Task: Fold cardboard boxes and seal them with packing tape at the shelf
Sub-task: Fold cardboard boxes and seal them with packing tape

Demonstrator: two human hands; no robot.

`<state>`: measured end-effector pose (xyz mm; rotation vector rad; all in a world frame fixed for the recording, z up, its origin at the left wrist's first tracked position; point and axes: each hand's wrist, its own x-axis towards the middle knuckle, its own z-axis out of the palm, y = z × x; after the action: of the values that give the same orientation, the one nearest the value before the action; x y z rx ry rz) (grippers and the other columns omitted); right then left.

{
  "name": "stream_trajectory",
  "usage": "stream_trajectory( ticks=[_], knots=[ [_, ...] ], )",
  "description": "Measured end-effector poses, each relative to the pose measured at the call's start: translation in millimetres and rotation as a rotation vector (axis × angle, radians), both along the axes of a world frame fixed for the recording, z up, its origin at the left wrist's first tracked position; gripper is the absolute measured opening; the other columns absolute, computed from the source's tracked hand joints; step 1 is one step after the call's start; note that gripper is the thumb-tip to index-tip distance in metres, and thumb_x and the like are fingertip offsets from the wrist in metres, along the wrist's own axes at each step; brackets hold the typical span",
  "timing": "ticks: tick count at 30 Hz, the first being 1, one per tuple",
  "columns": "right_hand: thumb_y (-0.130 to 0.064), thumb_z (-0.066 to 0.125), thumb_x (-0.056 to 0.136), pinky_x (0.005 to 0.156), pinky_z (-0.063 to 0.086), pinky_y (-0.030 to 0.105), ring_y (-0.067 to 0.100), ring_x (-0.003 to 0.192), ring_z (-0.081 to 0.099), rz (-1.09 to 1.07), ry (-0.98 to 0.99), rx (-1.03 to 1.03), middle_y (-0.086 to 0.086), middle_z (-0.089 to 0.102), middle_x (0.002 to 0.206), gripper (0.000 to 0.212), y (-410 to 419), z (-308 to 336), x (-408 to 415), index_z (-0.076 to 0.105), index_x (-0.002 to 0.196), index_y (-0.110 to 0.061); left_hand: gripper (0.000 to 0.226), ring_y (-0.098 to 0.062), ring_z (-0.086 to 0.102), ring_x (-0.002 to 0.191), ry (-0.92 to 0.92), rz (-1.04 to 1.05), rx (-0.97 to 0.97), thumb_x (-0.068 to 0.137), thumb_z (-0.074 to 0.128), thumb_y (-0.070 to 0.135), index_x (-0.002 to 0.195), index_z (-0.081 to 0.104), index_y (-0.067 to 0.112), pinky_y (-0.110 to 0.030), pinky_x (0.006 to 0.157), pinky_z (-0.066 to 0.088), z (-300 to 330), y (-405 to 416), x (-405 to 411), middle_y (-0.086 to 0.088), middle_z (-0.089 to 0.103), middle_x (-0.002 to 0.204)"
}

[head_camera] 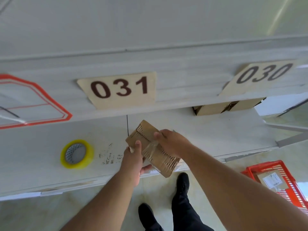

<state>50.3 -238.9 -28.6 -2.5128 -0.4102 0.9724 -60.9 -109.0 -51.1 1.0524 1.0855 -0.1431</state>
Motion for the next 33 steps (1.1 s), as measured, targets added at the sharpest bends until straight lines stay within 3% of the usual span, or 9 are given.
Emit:
stream_trajectory(
  ticks=[3,6,8,13,19,23,26,29,33],
  knots=[
    [-0.047,0.044,0.103,0.083,0.058,0.035,0.018,0.097,0.066,0.052,-0.066,0.091,-0.010,0.068,0.105,0.020,-18,16,-17,0.057,0.118,-0.043,0.039,-0.029,0.075,0.099,-0.036,0.080,-0.053,0.110,0.041,0.044,0.118,0.064,0.014,-0.048,0.077,0.063,-1,-5,-8,-0.008,0.079,0.097],
    [-0.045,0.041,0.104,0.117,0.036,0.035,0.017,0.147,0.036,0.238,-0.346,0.090,-0.011,0.039,0.162,0.055,-24,12,-55,0.033,0.158,-0.036,0.032,-0.028,0.072,0.108,-0.047,0.183,-0.123,0.112,0.040,0.031,0.126,0.064,0.014,-0.043,0.084,0.060,-9,-6,-11,-0.008,0.078,0.107],
    [-0.045,0.032,0.103,0.126,0.014,0.033,0.017,0.158,0.015,0.294,-0.402,0.097,-0.007,0.017,0.172,0.066,-23,-3,-73,0.019,0.166,-0.028,0.031,-0.025,0.071,0.111,-0.010,0.113,-0.098,0.111,0.043,0.029,0.126,0.068,0.020,-0.045,0.086,0.061,-12,-6,-11,-0.005,0.078,0.115],
    [-0.045,0.042,0.105,0.130,0.008,0.032,0.015,0.160,0.007,0.320,-0.333,0.115,-0.005,0.018,0.173,0.066,-24,-24,-84,0.026,0.165,-0.023,0.053,-0.026,0.072,0.105,0.060,0.083,-0.059,0.101,0.043,0.067,0.115,0.072,0.024,-0.058,0.094,0.057,-9,8,-6,-0.005,0.078,0.107],
    [-0.032,0.052,0.102,0.118,0.027,0.027,0.017,0.145,0.035,-0.125,-0.312,0.217,-0.011,0.044,0.155,0.045,-23,-17,-81,0.051,0.146,-0.030,0.057,-0.024,0.068,0.114,0.100,-0.069,-0.029,0.093,0.055,0.071,0.127,0.064,0.026,-0.054,0.090,0.059,-20,30,-4,-0.002,0.072,0.123],
    [-0.046,0.047,0.102,0.122,0.028,0.039,0.022,0.152,0.030,-0.185,-0.202,-0.050,-0.003,0.031,0.166,0.064,-29,-19,-61,0.027,0.160,-0.026,0.065,-0.019,0.059,0.120,0.097,-0.293,0.067,0.088,0.063,0.072,0.138,0.054,0.031,-0.049,0.094,0.057,-22,14,-27,0.007,0.061,0.134],
    [-0.054,0.051,0.097,0.096,0.052,0.042,0.025,0.115,0.062,-0.296,-0.030,-0.033,-0.001,0.061,0.130,0.051,-28,-22,-53,0.042,0.138,-0.026,0.063,-0.007,0.063,0.116,-0.052,-0.399,0.078,0.087,0.075,0.056,0.142,0.043,0.053,-0.038,0.098,0.051,-18,-4,-37,0.018,0.064,0.131],
    [-0.056,0.062,0.094,0.076,0.050,0.035,0.019,0.098,0.065,-0.536,0.124,0.195,-0.005,0.064,0.111,0.045,-28,-27,-64,0.047,0.121,-0.022,0.082,-0.007,0.061,0.124,-0.218,-0.482,0.338,0.077,0.080,0.062,0.146,0.035,0.061,-0.033,0.100,0.052,-13,6,-27,0.018,0.061,0.137],
    [-0.057,0.064,0.089,0.088,0.056,0.040,0.018,0.102,0.068,-0.606,0.365,0.361,-0.003,0.071,0.111,0.042,-24,-41,-73,0.064,0.117,-0.025,0.106,-0.020,0.034,0.142,-0.170,-0.934,1.212,0.071,0.061,0.077,0.159,0.013,0.044,-0.045,0.115,0.036,11,38,-6,0.004,0.027,0.160]
  ],
)
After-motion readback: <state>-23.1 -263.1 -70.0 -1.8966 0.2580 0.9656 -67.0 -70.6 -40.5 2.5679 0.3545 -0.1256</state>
